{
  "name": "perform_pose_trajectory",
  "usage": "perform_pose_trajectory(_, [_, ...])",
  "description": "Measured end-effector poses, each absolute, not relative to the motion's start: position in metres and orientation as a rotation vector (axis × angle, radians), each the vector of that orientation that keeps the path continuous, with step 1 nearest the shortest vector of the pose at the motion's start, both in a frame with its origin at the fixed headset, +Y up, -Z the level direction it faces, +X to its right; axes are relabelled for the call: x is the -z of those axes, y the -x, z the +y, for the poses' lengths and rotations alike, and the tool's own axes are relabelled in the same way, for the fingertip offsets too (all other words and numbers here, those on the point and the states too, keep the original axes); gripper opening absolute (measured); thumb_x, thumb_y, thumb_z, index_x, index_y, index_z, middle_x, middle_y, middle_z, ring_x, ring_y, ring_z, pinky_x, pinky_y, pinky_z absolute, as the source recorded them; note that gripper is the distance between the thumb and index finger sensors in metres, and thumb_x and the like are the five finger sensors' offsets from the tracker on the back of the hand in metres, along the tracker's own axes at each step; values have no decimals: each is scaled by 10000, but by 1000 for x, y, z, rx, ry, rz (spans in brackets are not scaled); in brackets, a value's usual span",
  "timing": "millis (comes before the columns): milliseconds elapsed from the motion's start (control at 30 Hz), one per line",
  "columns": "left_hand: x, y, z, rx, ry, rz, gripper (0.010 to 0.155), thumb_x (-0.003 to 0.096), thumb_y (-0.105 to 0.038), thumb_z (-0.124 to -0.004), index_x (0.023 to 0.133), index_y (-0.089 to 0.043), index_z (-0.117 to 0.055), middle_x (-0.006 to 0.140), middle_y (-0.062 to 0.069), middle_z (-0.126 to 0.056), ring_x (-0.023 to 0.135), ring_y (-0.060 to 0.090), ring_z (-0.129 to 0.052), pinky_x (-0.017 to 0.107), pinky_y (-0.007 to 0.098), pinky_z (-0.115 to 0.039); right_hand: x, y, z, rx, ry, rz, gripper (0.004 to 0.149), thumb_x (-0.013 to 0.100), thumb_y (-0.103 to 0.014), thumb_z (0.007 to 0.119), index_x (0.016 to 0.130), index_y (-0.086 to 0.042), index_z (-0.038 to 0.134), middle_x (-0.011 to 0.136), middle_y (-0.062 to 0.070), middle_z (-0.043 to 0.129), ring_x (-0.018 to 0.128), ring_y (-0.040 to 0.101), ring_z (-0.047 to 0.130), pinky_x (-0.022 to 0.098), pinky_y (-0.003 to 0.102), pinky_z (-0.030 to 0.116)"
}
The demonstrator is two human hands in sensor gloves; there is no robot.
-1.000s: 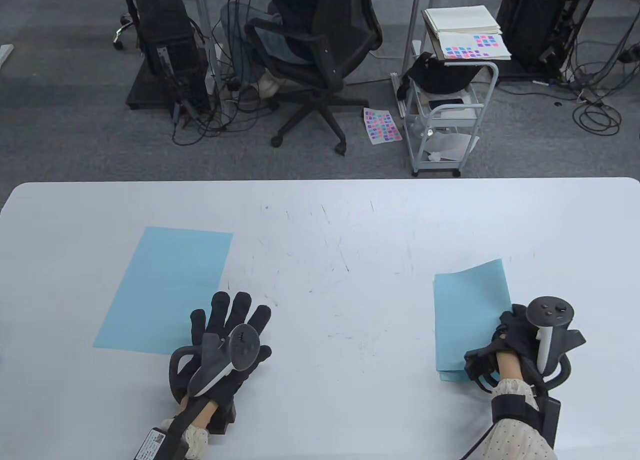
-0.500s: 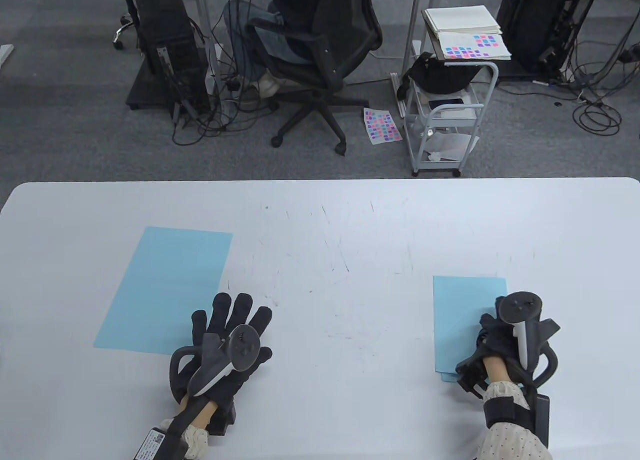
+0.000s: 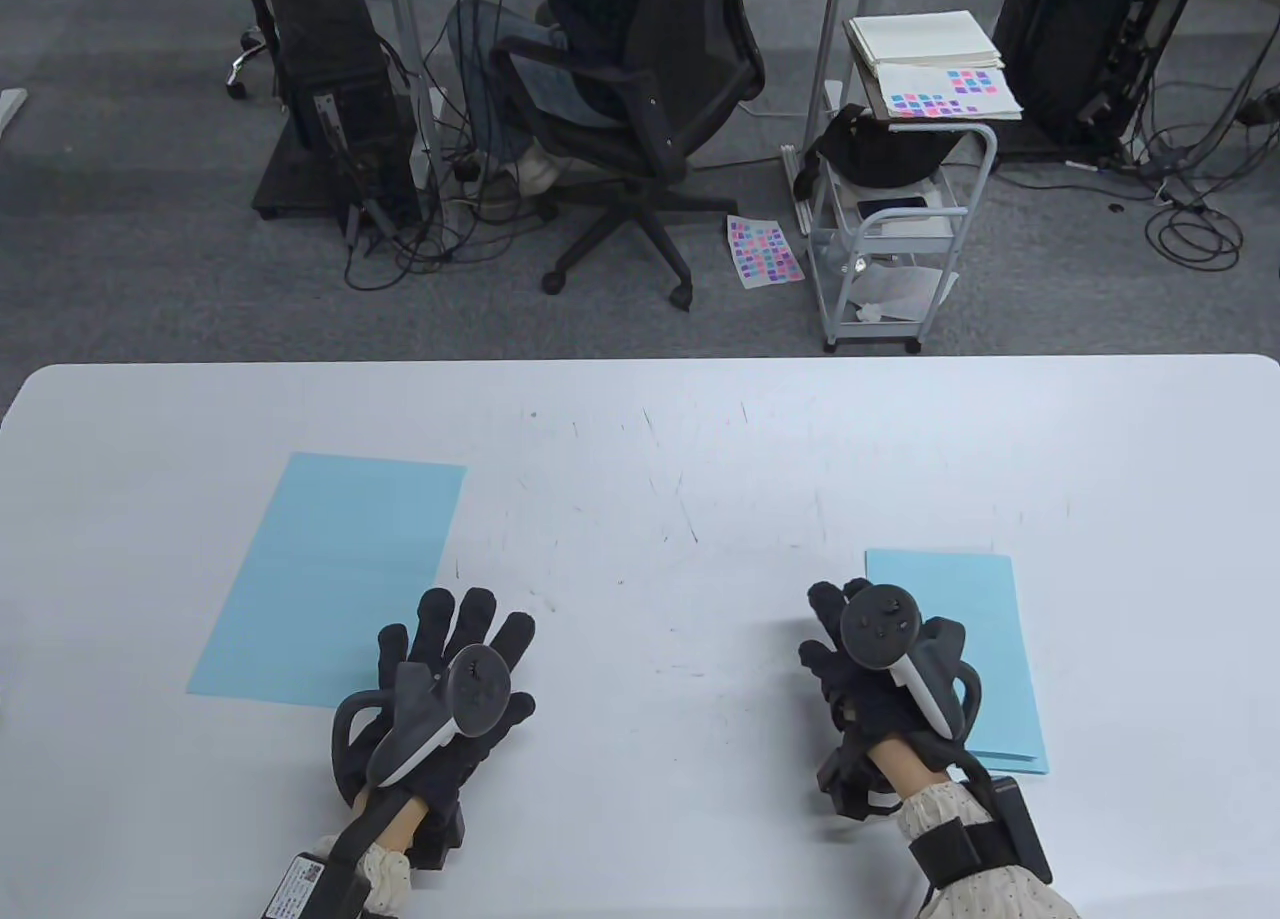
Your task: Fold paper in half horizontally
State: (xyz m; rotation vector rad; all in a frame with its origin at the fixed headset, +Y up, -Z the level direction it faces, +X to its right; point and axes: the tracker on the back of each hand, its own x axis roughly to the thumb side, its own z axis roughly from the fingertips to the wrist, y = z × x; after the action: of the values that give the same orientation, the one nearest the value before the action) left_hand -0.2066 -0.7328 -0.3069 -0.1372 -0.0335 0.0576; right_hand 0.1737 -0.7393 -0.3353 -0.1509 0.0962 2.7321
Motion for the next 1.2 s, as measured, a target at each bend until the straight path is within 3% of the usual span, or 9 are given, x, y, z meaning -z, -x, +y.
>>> perform_pose_trajectory(333, [329,229,-729,-60,224,-18,644,427,-544,-618,959,-701,-291,1170,-312,-120,1172,140,-107,900,544,-254,300,-152,-741,-2858,-166,-21,692,457,-426,751,1062,-410,417,1203,-9,196,1065,406,104,714,682,114])
perform_pose_trajectory(600, [356,274,-727,-36,285,98,627,460,-466,-634,957,-691,-325,1178,-296,-176,1181,110,-177,908,512,-254,294,-149,-747,-2860,-236,-22,674,465,-425,734,1062,-410,421,1202,-5,180,1058,408,69,704,684,84])
perform_pose_trajectory(833, [380,318,-748,48,409,221,632,473,-404,-668,954,-678,-362,1173,-296,-224,1179,99,-230,906,499,-273,294,-150,-751,-2866,-244,5,646,480,-391,719,1057,-421,428,1204,-11,182,1054,402,41,685,691,34])
perform_pose_trajectory(1000, [383,329,-769,44,520,206,622,458,-407,-700,942,-679,-418,1154,-316,-237,1160,59,-201,899,464,-235,297,-152,-752,-2862,-227,30,645,481,-390,718,1057,-421,429,1204,-10,183,1053,402,42,684,691,20])
perform_pose_trajectory(1200, [383,317,-774,16,541,162,604,440,-447,-685,936,-674,-423,1140,-334,-252,1151,58,-202,894,466,-252,298,-151,-753,-2855,-239,35,643,480,-390,718,1056,-420,433,1204,-12,181,1053,399,19,689,688,33])
